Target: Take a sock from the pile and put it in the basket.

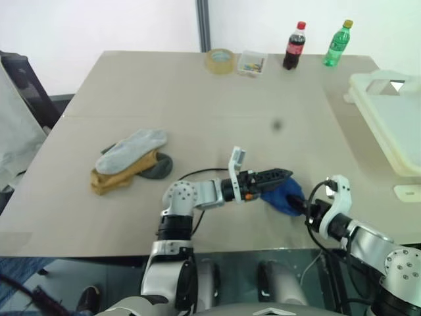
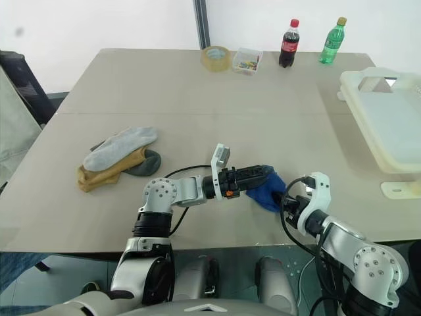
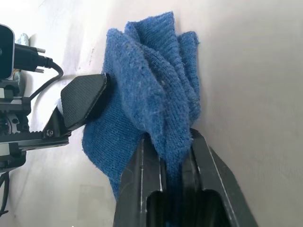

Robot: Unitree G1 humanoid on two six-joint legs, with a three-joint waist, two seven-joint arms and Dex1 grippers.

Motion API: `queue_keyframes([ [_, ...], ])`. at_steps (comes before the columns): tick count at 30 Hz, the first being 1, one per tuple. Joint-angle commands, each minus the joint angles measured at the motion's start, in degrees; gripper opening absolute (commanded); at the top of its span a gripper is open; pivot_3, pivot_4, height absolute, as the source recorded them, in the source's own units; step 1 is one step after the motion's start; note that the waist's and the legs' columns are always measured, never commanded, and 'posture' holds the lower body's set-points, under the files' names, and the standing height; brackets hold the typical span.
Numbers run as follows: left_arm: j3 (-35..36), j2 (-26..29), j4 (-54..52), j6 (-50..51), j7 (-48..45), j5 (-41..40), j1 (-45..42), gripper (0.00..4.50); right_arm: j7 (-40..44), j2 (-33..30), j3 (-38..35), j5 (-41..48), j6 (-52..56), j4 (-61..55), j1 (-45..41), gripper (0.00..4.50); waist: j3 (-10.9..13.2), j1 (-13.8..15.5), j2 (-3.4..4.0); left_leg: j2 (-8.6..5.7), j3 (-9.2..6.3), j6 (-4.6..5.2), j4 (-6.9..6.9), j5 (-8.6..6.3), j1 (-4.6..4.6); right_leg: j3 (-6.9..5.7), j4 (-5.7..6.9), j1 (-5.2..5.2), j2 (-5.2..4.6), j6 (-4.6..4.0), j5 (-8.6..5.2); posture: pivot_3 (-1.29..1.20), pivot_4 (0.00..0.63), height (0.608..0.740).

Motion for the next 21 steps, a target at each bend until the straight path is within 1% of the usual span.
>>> queue_keyframes([
  [1,-0.57,-0.11,-1.11,-1.05,-0.69,0.03,0.38,4.5,-0.23,-0.56,0.73,2.23,-1.11,-0.5,0.18,0.02,0.0,-0.05,0.0,0.0,0.0,0.0,0.0,0.0,0.0,0.0,0.0,0.0,0.0,0.0,0.0,0.0,0.15,0.74],
  [4,-3.06,1.86,-3.48,-2.82,-1.52,2.25,0.78,4.5,-0.22,-0.93,1.18,4.28,-1.27,-0.34,-0.28,0.02,0.0,-0.2,0.0,0.0,0.0,0.0,0.0,0.0,0.0,0.0,0.0,0.0,0.0,0.0,0.0,0.0,0.15,0.74],
  [5,-6.1,4.13,-5.66,-5.54,-2.48,5.28,1.18,4.5,-0.19,-1.45,1.43,4.62,-1.26,-0.42,-0.25,0.02,0.0,-0.31,0.0,0.0,0.0,0.0,0.0,0.0,0.0,0.0,0.0,0.0,0.0,0.0,0.0,0.0,0.15,0.74],
  [7,-13.41,9.65,-10.65,-12.8,-6.57,11.71,2.48,4.5,-0.42,-2.42,1.45,5.69,-1.44,-0.29,0.0,0.02,-0.01,-0.74,0.03,0.0,0.0,0.0,-0.01,0.0,-0.01,0.01,0.0,-0.01,0.0,-0.01,0.0,0.0,0.15,0.74],
  [8,-15.91,11.99,-13.12,-17.03,-8.46,14.41,3.4,4.5,-0.39,-3.38,1.19,6.31,-1.59,-0.02,0.09,0.02,-0.02,-0.86,0.05,0.01,0.02,0.0,-0.03,0.0,0.0,0.02,0.0,-0.01,0.0,-0.02,0.01,0.0,0.15,0.74],
  [10,-18.58,14.76,-15.91,-23.95,-10.8,18.26,4.77,4.5,-0.65,-5.0,0.6,7.21,-2.13,0.71,0.12,0.02,-0.06,-0.94,0.12,0.02,0.05,-0.01,-0.04,0.0,0.02,0.05,0.0,-0.01,-0.02,-0.03,0.01,0.0,0.15,0.74],
  [12,-21.03,17.45,-18.63,-33.54,-12.05,24.23,6.2,4.5,-0.43,-7.76,-0.57,7.46,-2.65,1.88,-0.01,0.02,-0.06,-0.9,0.13,0.06,0.07,0.0,-0.04,0.0,0.01,0.07,-0.01,-0.01,-0.05,-0.03,0.01,0.0,0.15,0.74],
  [13,-21.86,18.44,-19.73,-37.67,-12.51,26.72,6.75,4.5,-0.16,-9.3,-1.1,7.51,-2.79,2.45,-0.06,0.02,-0.05,-0.82,0.13,0.07,0.06,0.0,-0.03,0.0,0.01,0.07,-0.01,-0.01,-0.08,-0.03,0.01,0.0,0.15,0.74],
  [16,-22.95,19.91,-22.18,-45.77,-15.36,29.83,8.13,4.5,0.71,-13.5,-1.7,6.93,-3.53,3.74,-0.29,0.02,-0.04,-0.54,0.14,0.06,0.09,0.03,-0.03,-0.02,-0.03,0.09,-0.05,-0.03,-0.12,-0.03,0.01,0.0,0.15,0.74],
  [21,-26.61,21.94,-21.83,-59.67,-19.72,37.32,8.46,4.5,3.32,-20.82,-1.99,6.44,-5.07,5.9,-3.15,0.02,-0.03,-0.33,0.17,0.05,0.12,0.07,-0.02,-0.04,-0.03,0.1,-0.07,-0.03,-0.11,-0.03,0.01,0.0,0.15,0.74],
])
